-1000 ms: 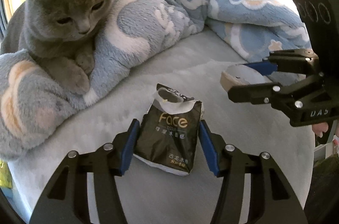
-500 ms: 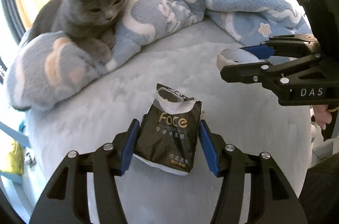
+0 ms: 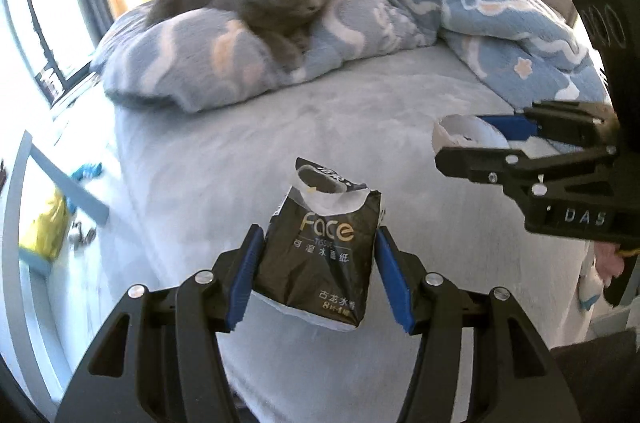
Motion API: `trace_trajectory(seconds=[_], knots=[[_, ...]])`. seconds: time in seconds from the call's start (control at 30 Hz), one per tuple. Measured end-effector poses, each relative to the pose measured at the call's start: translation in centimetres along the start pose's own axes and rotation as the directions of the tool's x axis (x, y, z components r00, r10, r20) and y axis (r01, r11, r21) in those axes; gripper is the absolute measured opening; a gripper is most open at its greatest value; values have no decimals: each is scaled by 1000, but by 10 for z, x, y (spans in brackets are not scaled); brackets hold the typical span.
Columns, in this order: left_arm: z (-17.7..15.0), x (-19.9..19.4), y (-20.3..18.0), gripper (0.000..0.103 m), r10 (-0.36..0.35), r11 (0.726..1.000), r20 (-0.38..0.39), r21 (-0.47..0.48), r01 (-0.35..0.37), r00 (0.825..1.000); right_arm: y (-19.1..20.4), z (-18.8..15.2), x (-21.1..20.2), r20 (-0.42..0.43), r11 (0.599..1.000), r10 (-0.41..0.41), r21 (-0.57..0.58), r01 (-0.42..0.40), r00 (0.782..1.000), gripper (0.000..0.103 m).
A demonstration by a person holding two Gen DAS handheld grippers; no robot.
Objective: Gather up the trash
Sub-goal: 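Carry the tissue pack with the left tool and the core with the right over the bin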
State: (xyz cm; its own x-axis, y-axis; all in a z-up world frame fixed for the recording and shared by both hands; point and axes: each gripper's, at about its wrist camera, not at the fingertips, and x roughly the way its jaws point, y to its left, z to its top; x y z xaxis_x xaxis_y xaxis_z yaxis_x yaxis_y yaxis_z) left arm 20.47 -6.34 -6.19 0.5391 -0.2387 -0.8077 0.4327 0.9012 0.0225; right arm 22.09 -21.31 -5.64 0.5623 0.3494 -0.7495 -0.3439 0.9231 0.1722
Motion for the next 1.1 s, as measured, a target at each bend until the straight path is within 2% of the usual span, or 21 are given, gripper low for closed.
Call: trace_trajectory(seconds=[0.27,0.47,0.73,1.1], knots=[[-27,-32,32,59,103,988,2,-116,-102,995,44,-4,-1,9,999,29,-32,-29,1000,45],[-59,-45,64,60,168,965,-45,-198,-174,985,83,-4,5,9,997,58,-55,-58,998,45],[-94,-60,106,60,205,942,-71,-255,-216,976,145,3,23,-5,989,100,-109,-100,995,45],[-141,-37,162,60,175,912,-179,-341,-228,968,212,17,49,-23,976,141,-162,-143,990,45]])
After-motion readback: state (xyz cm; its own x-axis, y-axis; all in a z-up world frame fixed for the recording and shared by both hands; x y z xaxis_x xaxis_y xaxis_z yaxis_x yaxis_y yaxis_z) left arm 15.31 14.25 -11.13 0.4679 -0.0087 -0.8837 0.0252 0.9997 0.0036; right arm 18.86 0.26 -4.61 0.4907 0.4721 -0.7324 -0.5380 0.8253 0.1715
